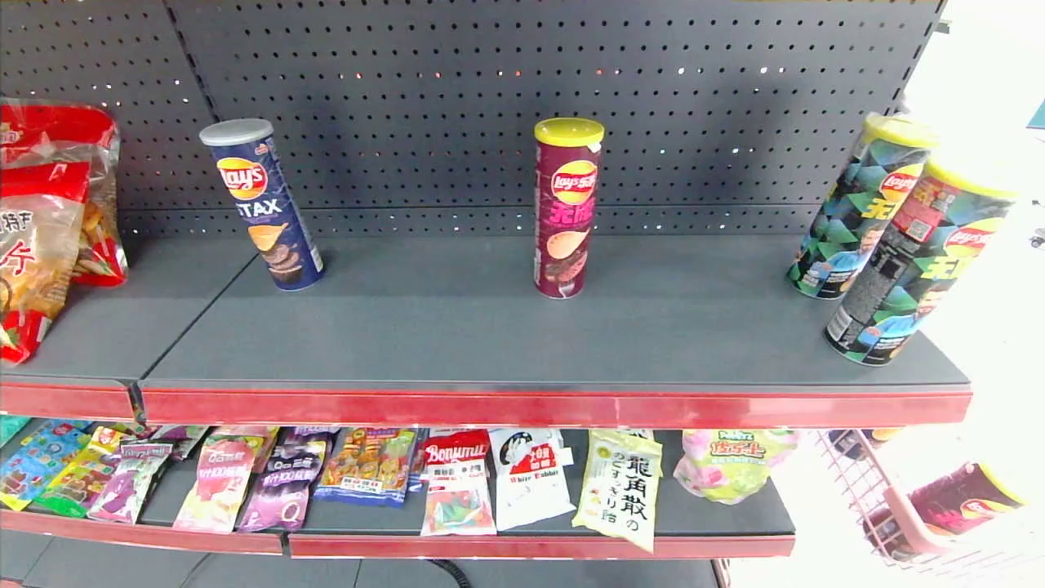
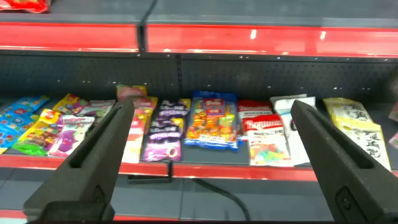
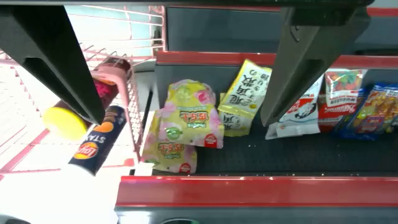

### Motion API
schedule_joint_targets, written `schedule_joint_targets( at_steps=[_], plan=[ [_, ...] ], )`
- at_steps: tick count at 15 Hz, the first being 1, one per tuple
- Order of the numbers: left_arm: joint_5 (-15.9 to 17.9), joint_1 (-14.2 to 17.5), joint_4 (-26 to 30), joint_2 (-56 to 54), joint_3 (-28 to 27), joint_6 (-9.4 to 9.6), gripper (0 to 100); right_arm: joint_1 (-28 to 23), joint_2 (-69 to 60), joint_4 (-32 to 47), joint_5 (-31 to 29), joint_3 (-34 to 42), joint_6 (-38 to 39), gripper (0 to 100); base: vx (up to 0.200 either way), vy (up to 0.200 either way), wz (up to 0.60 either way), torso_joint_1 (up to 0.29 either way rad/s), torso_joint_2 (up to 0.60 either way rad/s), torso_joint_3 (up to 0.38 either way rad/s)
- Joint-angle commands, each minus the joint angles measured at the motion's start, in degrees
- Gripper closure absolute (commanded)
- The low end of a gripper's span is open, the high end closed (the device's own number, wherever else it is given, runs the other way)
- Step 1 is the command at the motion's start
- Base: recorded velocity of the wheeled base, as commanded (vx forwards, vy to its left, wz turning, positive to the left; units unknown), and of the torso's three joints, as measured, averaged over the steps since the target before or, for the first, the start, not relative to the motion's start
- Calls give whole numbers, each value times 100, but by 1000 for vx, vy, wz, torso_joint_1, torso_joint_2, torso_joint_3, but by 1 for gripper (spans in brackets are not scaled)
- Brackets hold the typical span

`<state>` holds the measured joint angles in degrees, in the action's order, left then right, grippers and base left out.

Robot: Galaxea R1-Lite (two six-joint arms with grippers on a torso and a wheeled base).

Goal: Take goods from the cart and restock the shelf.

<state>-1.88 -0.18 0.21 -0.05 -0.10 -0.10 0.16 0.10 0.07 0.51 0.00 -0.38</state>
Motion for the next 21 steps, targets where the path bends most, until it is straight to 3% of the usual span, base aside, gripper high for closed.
schedule_joint_targets(
  at_steps=[1,8,10,21],
  plan=[
    [-6,1,-3,5,1,1,0,2,-1,1,2,0,3,0,0,-200,0,7,7,7],
    [-6,1,-3,5,1,1,0,2,-1,10,2,0,3,0,0,-200,0,4,2,3],
    [-6,1,-3,5,1,1,0,2,-1,10,2,0,3,0,0,0,0,0,0,0],
    [-6,1,-3,5,1,1,0,2,-1,1,2,0,29,0,0,0,-545,1,0,0]
  ],
)
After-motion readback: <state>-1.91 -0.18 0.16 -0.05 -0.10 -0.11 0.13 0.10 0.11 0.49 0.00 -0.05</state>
